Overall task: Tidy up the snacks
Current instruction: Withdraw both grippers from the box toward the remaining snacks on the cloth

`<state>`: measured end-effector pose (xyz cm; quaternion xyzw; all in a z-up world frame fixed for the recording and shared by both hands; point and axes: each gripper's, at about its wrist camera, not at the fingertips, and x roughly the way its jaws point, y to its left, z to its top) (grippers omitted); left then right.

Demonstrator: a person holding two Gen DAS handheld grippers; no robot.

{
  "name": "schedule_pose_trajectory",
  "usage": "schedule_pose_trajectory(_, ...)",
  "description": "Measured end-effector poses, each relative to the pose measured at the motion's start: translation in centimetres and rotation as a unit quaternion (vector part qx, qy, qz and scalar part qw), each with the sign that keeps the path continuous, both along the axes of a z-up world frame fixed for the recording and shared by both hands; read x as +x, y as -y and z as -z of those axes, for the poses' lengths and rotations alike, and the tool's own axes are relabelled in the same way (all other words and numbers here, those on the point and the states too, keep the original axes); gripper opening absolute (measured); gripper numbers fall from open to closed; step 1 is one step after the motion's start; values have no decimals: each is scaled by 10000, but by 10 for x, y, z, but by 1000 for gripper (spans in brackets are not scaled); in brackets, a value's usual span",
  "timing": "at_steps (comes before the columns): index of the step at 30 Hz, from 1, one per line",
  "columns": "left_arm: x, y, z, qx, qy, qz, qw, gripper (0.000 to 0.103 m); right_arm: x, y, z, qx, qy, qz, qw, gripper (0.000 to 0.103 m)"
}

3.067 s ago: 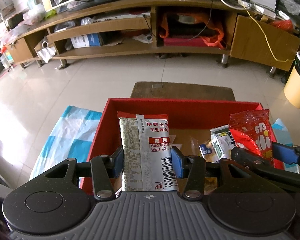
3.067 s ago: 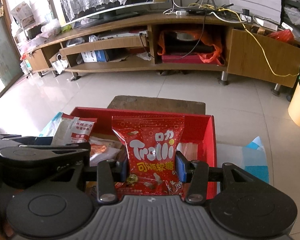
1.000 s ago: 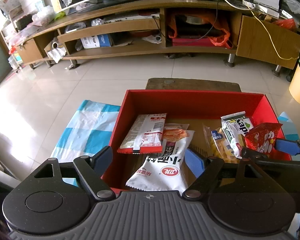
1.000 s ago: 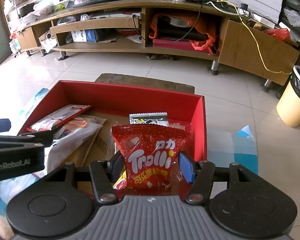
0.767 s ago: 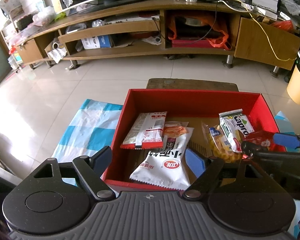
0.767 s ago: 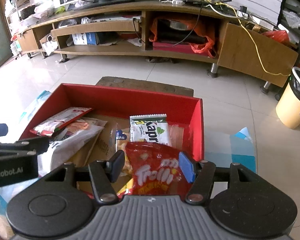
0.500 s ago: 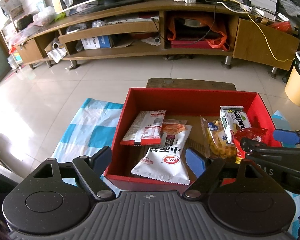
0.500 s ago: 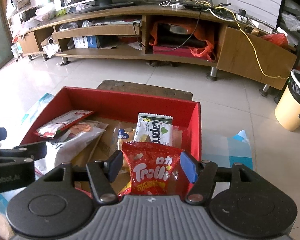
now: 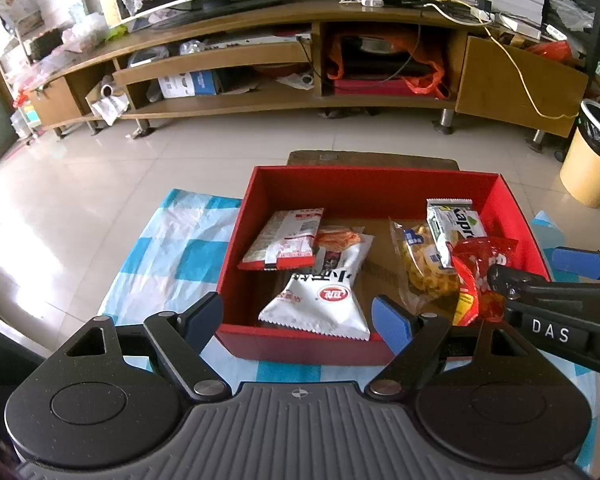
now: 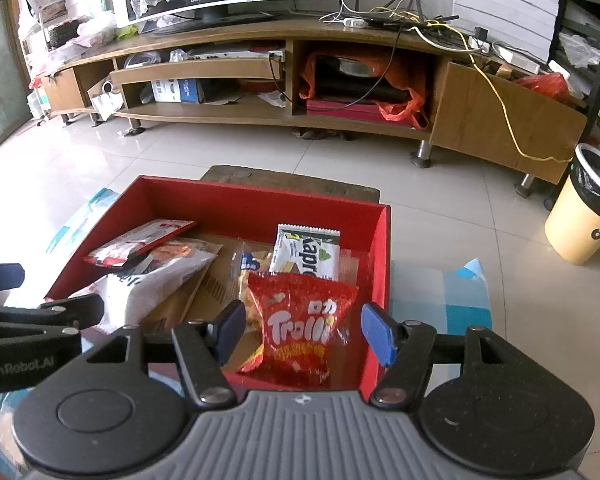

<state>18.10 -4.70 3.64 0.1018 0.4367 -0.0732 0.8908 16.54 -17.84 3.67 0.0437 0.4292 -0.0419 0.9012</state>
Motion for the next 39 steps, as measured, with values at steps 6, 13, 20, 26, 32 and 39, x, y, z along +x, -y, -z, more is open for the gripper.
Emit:
schedule_pose_trajectory(6,-9,-1,0,-11,-40,40,10000,87,-12,-1,0,-4,-41,-35,10000,61)
schedule_pose_trajectory(13,-20,-4,2,-1,-94,87,9999,87,-27,-3,0,2,-71,-45,10000,61)
schedule_pose_trajectory(20,-29,-19,11,-93,-380,48,9992,88,-44,-7,6,83,-232,-102,9996,61)
schedule_pose_trajectory(26,-46,-28,19,-22,-501,58,9987,88,-62,-21,12,70,-397,-297,9987,61)
schedule_pose_trajectory(32,-59,-37,21,-7,-578,76,9983,88,-86,-48,19,106,-574,-680,9960,61)
schedule_pose_trajectory(39,-65,-49,16,-100,-572,72,9983,88,-112,-77,42,393,-1020,-1049,9885,61)
